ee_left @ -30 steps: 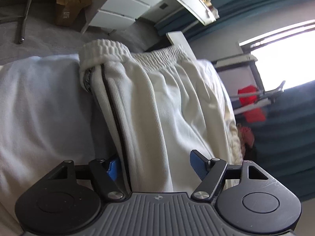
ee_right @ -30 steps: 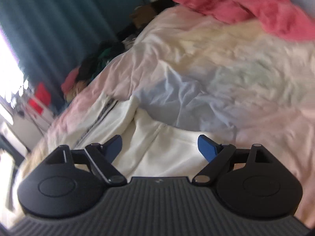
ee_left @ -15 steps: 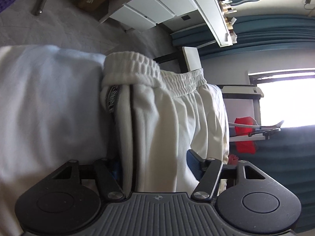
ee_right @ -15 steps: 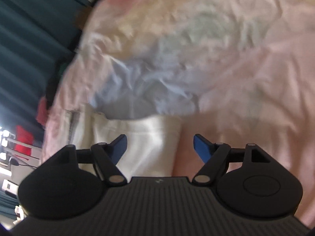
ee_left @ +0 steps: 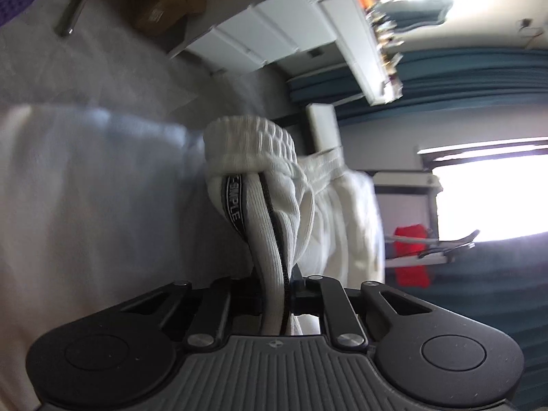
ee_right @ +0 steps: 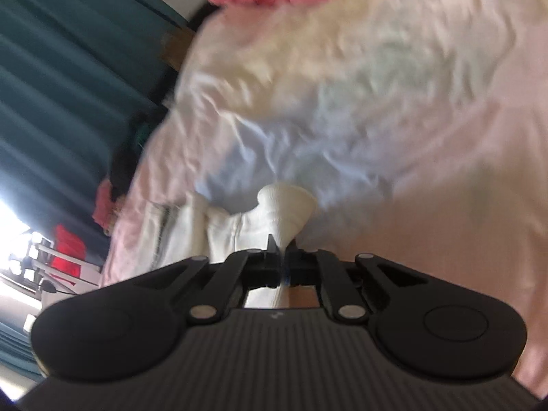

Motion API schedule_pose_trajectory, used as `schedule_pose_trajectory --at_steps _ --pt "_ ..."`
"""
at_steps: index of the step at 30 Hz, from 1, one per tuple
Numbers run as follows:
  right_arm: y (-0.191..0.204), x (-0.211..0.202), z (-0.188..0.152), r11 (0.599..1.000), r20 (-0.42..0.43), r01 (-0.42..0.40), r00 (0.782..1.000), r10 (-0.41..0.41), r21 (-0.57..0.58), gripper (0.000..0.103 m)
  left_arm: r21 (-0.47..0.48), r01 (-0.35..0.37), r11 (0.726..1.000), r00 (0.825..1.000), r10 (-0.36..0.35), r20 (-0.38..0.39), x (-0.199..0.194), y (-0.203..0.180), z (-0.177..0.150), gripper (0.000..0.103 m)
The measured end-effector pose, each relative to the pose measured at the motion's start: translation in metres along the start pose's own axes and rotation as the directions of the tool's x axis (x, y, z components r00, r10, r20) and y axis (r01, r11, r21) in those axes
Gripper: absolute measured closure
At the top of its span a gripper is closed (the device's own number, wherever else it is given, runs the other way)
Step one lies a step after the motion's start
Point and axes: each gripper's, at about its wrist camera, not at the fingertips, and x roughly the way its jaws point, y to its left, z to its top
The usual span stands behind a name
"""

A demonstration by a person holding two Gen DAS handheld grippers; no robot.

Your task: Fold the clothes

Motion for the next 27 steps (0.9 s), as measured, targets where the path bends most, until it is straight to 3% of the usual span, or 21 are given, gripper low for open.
schedule_pose_trajectory --at_steps 4,7,13,20,27 --pt "-0.004 -0.015 0.014 0.999 -0.001 -0.033 0.999 0.033 0.036 0.098 0.023 0.006 1.000 1.000 -0.007 0.012 -0.016 -0.014 0.005 0.090" --pt "0.013 -0.014 0.028 0.998 -0.004 -0.056 0.998 0.056 -0.015 0.098 0.043 -0.004 0.999 1.000 0.004 0.010 -0.014 -0.039 0.016 0.090" --pt "0.100 0.037 0.050 0.986 -0.025 -0.095 0.995 0.092 -0.134 0.098 0.201 -0.011 0.980 0.997 -0.005 0.078 0.024 -0.138 0.022 0.091" --pt "0.222 0.148 0.045 0.956 0.046 -0.034 0.998 0.049 -0.291 0.098 0.310 -0.123 0.943 0.981 0.069 0.181 0.144 -0.238 0.006 0.091" --pt "0.275 0.279 0.014 0.910 0.072 0.067 0.997 -0.041 -0.409 0.098 0.395 -0.291 0.871 0.949 0.210 0.235 0.288 -0.283 -0.005 0.090"
